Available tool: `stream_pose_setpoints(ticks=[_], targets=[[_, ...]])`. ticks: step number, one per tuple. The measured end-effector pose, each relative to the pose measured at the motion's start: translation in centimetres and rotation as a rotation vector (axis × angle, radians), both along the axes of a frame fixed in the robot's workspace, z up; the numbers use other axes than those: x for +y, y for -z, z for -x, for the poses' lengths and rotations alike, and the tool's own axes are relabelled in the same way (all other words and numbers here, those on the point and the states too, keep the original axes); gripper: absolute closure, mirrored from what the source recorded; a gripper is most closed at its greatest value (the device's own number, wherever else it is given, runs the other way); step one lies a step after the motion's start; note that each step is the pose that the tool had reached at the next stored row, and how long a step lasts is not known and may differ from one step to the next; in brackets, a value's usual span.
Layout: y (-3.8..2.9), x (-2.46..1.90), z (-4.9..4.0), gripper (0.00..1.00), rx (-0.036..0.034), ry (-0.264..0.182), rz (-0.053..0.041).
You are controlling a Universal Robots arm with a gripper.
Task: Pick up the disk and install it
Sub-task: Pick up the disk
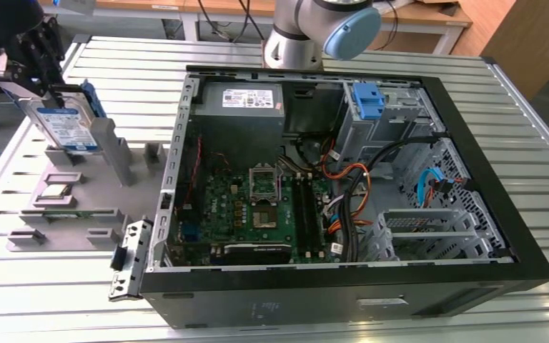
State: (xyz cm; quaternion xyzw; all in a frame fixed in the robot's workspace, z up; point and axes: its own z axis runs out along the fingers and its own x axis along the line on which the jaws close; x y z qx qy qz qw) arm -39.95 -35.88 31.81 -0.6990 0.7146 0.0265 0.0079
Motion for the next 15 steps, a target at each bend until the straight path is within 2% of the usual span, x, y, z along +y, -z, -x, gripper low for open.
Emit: stream_pose_setpoints(ticks=[11,15], targets=[[-0.15,0.0,0.0,0.65,0.0001,0.0,0.0001],[-0.56,0.0,0.0,0.65,0.0001,0.0,0.0001]])
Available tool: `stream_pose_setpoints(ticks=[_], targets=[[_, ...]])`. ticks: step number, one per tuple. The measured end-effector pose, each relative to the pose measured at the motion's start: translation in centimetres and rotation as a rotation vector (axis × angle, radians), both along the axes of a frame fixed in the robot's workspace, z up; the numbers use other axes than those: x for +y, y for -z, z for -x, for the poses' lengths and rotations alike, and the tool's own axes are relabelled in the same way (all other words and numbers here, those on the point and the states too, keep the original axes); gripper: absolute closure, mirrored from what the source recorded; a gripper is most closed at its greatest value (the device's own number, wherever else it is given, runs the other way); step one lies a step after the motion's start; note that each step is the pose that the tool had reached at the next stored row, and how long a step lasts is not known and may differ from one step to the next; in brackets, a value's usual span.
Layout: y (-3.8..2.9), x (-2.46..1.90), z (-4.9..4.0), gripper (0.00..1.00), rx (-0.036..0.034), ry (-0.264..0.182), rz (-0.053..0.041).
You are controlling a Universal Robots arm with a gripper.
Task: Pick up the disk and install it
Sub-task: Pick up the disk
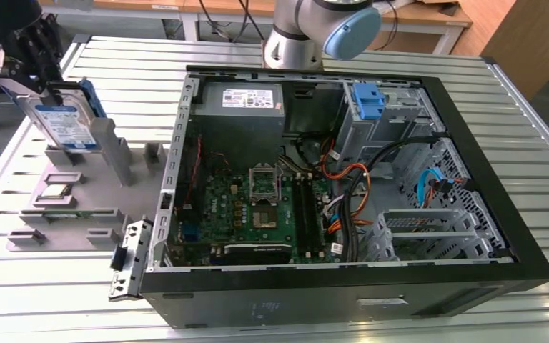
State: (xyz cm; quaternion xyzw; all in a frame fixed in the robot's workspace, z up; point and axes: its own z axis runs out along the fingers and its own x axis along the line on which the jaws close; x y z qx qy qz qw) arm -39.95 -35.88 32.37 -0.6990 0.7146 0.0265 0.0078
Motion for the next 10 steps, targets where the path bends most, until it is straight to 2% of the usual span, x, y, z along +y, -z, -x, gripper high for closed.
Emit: stream_pose_setpoints(ticks=[7,10], targets=[[-1.0,0.0,0.0,0.65,-0.0001,0.0,-0.0001],[-1.12,0.0,0.0,0.65,-0.0002,0.0,-0.0002]])
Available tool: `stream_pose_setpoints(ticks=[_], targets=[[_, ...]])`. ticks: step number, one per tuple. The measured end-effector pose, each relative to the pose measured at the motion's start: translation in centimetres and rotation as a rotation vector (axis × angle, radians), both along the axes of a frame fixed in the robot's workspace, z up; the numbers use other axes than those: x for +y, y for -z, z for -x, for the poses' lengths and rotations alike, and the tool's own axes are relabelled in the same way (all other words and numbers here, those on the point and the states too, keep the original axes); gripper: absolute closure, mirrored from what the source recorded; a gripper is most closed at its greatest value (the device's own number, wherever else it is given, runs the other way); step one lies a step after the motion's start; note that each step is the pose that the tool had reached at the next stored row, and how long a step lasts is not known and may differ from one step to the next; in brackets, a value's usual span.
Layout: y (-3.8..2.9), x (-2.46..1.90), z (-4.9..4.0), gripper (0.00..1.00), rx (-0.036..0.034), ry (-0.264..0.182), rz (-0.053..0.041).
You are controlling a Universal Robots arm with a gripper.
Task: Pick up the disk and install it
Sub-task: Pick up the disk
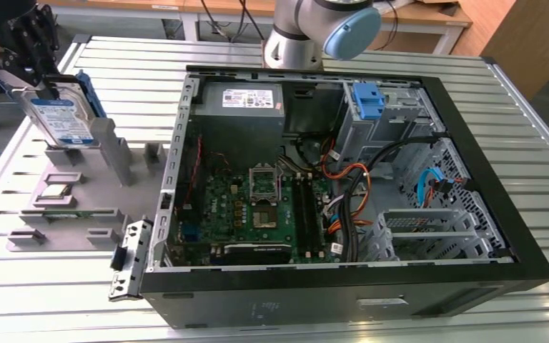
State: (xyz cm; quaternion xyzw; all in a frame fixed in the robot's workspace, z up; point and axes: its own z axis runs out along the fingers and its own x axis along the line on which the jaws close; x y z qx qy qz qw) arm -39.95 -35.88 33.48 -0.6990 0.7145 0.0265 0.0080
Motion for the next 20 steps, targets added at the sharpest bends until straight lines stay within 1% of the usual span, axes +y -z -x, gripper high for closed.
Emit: stream_pose_setpoints(ticks=[5,10,20], targets=[[-0.05,0.0,0.0,0.65,0.0003,0.0,0.0002],[-0.56,0.0,0.0,0.65,0.0002,0.0,0.0001],[-0.59,0.0,0.0,0.65,0.0002,0.0,0.0001]])
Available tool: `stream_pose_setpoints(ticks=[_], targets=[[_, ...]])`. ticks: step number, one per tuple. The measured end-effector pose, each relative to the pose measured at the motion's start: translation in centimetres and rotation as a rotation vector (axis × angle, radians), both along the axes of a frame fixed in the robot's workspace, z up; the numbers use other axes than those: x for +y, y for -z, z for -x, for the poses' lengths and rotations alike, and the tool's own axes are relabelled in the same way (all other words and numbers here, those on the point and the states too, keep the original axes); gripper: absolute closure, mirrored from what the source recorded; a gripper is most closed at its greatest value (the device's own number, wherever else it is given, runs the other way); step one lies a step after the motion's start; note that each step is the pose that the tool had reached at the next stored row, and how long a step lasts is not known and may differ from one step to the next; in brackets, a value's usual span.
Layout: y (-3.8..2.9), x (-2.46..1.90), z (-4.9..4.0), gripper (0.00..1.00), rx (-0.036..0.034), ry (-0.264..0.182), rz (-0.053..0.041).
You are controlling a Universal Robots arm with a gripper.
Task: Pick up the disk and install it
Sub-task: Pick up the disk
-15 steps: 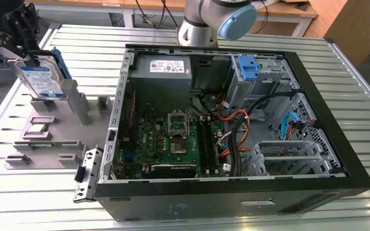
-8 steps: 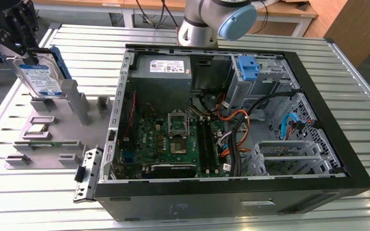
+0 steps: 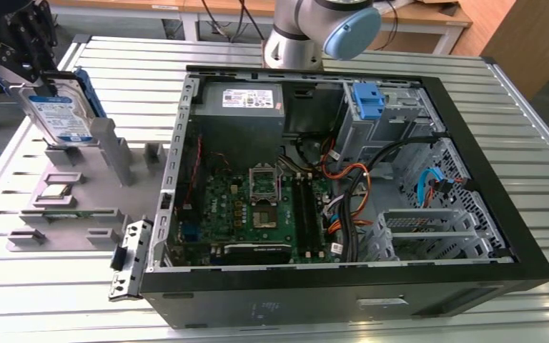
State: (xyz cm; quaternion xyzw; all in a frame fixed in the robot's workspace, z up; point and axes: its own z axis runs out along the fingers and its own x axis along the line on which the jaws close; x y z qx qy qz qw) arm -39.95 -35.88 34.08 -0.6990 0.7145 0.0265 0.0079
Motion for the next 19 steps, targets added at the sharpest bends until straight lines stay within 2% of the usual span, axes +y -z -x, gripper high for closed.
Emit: stream_pose_setpoints(ticks=[8,11,19], targets=[[-0.01,0.0,0.0,0.65,0.0,0.0,0.0],[-0.23,0.0,0.0,0.65,0.0003,0.0,0.0001],[-1.98,0.0,0.0,0.65,0.0,0.0,0.0001]])
